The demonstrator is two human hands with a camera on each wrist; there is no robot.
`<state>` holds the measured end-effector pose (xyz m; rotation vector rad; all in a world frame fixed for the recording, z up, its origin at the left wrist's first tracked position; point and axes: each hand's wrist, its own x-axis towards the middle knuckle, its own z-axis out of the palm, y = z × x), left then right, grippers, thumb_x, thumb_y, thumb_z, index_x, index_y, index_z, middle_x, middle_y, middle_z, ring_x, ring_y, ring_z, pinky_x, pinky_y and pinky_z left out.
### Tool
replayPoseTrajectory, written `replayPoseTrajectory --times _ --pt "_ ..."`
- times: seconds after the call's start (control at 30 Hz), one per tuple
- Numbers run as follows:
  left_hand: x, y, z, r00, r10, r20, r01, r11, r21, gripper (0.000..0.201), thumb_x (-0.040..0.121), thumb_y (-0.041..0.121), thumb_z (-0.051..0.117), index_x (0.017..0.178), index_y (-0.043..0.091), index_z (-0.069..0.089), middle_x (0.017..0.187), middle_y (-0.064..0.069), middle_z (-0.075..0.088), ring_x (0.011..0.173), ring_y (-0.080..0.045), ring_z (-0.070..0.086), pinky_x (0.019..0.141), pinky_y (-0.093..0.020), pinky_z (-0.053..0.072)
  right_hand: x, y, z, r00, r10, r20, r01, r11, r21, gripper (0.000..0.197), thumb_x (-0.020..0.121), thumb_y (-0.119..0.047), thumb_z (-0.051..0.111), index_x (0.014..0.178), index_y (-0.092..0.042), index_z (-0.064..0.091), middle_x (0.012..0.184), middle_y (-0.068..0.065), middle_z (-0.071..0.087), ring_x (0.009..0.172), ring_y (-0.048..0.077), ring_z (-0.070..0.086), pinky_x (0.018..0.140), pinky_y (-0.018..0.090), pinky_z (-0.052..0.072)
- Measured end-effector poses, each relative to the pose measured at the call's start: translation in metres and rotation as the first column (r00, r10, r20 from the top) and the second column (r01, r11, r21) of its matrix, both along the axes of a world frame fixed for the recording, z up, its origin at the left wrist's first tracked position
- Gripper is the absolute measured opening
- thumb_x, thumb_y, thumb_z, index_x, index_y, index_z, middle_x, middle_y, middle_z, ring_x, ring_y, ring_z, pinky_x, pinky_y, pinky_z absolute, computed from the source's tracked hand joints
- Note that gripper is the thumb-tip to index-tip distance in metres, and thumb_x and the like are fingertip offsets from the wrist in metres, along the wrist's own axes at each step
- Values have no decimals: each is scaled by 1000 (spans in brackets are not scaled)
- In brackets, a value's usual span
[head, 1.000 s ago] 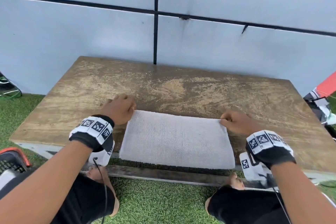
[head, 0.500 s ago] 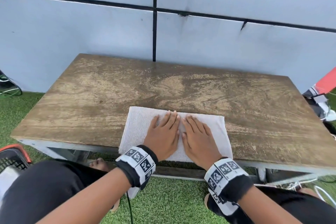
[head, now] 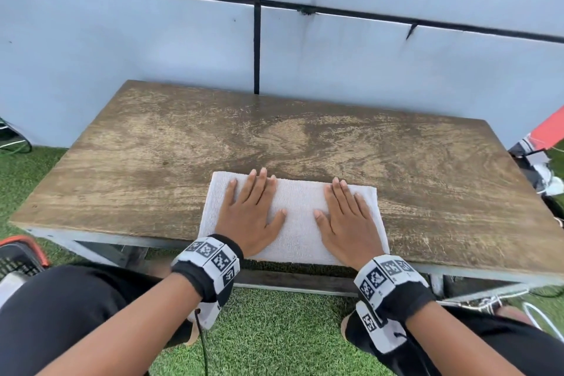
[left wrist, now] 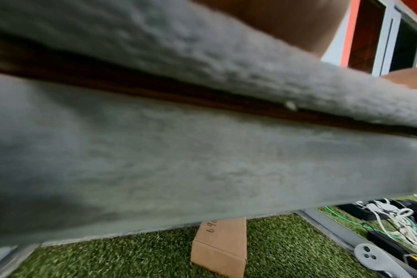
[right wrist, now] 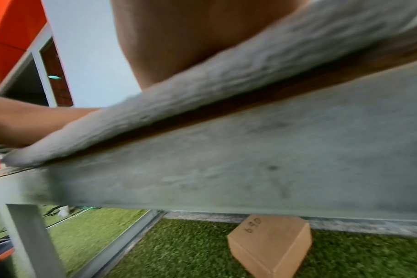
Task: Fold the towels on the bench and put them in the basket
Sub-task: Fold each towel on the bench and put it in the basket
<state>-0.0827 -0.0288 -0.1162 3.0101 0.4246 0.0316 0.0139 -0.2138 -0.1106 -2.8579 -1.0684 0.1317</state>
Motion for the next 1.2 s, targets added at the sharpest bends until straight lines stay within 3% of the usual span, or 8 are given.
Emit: replayPoseTrajectory --times 0.23,0.33,0.4,0.53,0.7,0.97,1.1,1.2 --pt "-24 35 6 985 135 -109 -134 991 20 77 88 64 0 149 18 -10 156 -3 -18 142 -17 -20 113 -48 -15 25 -37 1 998 -56 34 58 997 -51 76 85 -56 -12 148 -16 -6 156 0 -16 140 10 -21 113 31 -16" --pt "-40 20 18 992 73 -106 -61 991 116 72 93 52 8 149 7 15 156 -17 4 144 -30 -3 114 -54 -6 22 -44 2 999 -47 24 48 998 -50 75 85 -57 -11 148 -17 -6 155 0 -16 140 12 -21 113 33 -17" --pt "-50 -2 25 996 -44 -77 52 993 108 66 94 45 12 146 5 24 155 -20 13 144 -34 4 115 -54 -3 20 -48 3 996 -6 89 9 999 -38 73 89 -55 -5 149 -15 6 156 1 -3 142 13 -12 115 35 -15" --pt "-55 -32 27 979 -96 -179 73 989 -130 71 90 54 2 149 15 -6 156 -11 -15 142 -27 -20 112 -43 -15 10 -53 8 986 54 160 -43 997 -71 63 98 -48 6 137 -17 45 144 0 45 139 16 30 115 40 -1" --pt "-29 -4 21 960 -156 -234 127 983 -131 71 90 60 -1 147 21 -16 152 -7 -27 137 -23 -32 112 -41 -19 1 -52 9 990 61 130 -53 997 -62 64 98 -49 5 135 -21 49 139 -2 50 133 15 41 114 40 1" --pt "-1 28 33 964 -3 -266 5 1000 7 65 96 50 10 150 16 -1 157 -8 -11 144 -23 -14 114 -50 -12 28 -44 38 986 71 152 -86 992 90 46 95 -45 24 118 -27 58 119 -10 60 121 12 49 111 43 1" --pt "-5 -10 31 952 -239 -189 233 971 -55 61 96 43 5 150 14 3 158 -6 -5 145 -19 -10 117 -42 -5 57 -42 53 996 -18 86 13 998 56 35 97 -45 33 118 -31 57 124 -11 57 125 13 44 112 46 1" --pt "-13 -49 23 854 -506 -121 499 863 -85 61 95 43 4 150 18 6 157 -1 -1 143 -14 -9 118 -39 -5 70 -37 56 998 -63 19 62 997 38 29 96 -42 39 116 -33 58 124 -13 58 131 16 37 110 44 3"
